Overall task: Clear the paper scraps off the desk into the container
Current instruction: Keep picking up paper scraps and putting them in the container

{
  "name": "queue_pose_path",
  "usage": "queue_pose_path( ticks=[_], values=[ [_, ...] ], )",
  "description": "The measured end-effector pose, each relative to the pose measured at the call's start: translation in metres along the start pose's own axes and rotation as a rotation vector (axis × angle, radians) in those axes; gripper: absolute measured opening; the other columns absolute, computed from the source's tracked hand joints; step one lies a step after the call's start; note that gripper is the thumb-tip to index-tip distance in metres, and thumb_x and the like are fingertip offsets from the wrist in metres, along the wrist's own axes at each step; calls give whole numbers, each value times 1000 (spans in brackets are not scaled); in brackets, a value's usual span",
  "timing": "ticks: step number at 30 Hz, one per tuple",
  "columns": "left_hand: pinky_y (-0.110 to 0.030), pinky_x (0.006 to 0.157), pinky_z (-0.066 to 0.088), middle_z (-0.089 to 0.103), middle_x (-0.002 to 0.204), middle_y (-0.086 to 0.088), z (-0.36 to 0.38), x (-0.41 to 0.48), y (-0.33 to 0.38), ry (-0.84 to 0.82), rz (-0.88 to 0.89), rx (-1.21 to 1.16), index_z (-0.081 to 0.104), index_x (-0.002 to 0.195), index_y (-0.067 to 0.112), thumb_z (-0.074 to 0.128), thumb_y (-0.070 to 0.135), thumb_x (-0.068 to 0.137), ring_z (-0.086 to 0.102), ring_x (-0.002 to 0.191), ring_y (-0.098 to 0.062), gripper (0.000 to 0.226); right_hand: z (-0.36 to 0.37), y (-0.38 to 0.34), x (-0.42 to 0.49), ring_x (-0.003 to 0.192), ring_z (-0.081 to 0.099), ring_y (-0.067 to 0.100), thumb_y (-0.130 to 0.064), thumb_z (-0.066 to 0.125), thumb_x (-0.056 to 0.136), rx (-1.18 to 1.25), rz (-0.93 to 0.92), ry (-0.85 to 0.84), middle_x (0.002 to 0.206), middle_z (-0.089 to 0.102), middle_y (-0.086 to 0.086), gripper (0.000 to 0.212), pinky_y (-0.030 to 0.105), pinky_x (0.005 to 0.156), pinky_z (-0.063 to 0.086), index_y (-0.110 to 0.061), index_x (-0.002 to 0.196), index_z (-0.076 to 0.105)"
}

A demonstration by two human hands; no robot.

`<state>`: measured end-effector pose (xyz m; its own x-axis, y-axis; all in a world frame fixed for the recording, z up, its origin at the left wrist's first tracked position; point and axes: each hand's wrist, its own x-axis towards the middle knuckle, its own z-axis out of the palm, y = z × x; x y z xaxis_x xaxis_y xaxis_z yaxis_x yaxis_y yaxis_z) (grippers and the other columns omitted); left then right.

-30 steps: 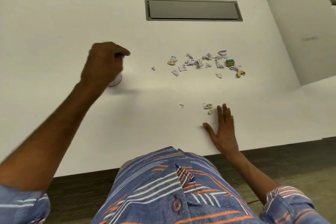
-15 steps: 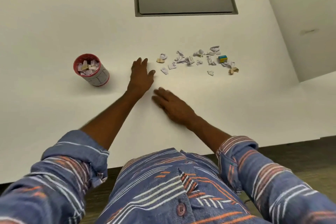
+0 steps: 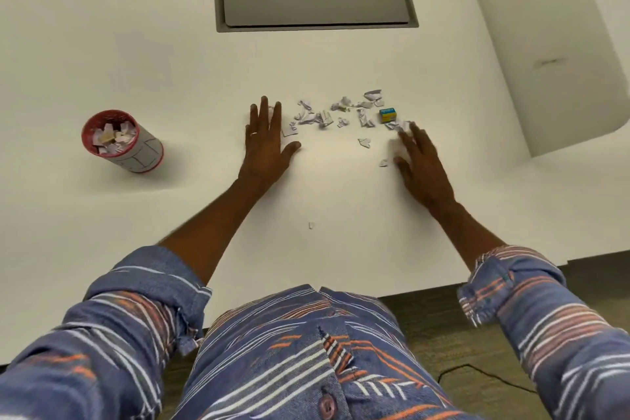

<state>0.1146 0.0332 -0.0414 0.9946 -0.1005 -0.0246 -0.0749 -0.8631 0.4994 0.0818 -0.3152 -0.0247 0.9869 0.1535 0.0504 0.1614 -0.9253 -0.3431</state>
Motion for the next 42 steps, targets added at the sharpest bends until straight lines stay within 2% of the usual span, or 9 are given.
queue_pose_path(
  ticks=[5,11,17,22,25,28,34,38,42],
  values=[
    [-46,121,19,30,159,-9,7,3,-11,-50,112,73,45,145,14,51,38,98,17,150,-30,53,10,-10,6,148,30,38,-34,33,104,4,23,-75,159,35,19,55,48,120,29,-5,150,42],
    [-37,107,43,61,128,-6,2,-32,-33,165,272,-62,66,123,14,59,18,96,49,128,-26,28,36,-63,-28,128,54,33,-24,55,102,85,-252,-35,138,57,16,32,45,106,46,-4,126,62],
    [-39,98,44,45,140,1,-12,-56,-27,130,141,-39,48,140,24,59,33,95,46,125,-20,47,43,-89,-4,146,35,29,-39,57,101,129,-190,-28,156,39,13,58,42,121,30,-8,148,44],
    [-37,111,25,24,160,4,0,-55,-23,60,68,55,43,145,31,54,50,94,24,145,-22,55,54,-96,-25,137,48,31,-18,57,101,67,-471,-108,145,54,15,37,40,117,38,-8,137,58],
    [-43,114,32,41,152,1,8,-55,-21,92,105,54,57,134,31,53,42,97,34,142,-23,38,49,-76,-47,126,58,33,-7,64,94,37,-526,-63,136,62,16,30,40,108,47,-5,125,67],
    [-36,103,41,58,130,1,6,-59,-16,146,123,-69,69,115,26,59,26,95,48,126,-19,22,35,-48,-59,131,55,31,-13,60,99,8,-441,17,137,61,13,26,46,111,43,-6,123,68],
    [-35,95,46,62,109,-1,-3,-70,-22,137,216,-103,70,107,15,56,12,95,54,109,-22,19,28,-42,-92,157,4,22,-50,54,99,79,-32,-88,168,17,2,74,44,127,9,-16,158,25],
    [-39,91,47,60,111,-3,-14,-75,-27,102,258,-72,68,115,17,55,9,95,55,105,-23,25,48,-99,-96,157,3,25,-58,54,97,84,-166,-142,168,15,5,82,44,127,7,-15,159,23],
    [-37,105,40,52,139,-4,-24,-65,-27,57,295,27,60,131,21,56,10,91,47,130,-26,41,75,-153,-83,151,27,28,-33,49,105,173,-437,-192,158,40,11,47,46,123,25,-11,146,49]
  ],
)
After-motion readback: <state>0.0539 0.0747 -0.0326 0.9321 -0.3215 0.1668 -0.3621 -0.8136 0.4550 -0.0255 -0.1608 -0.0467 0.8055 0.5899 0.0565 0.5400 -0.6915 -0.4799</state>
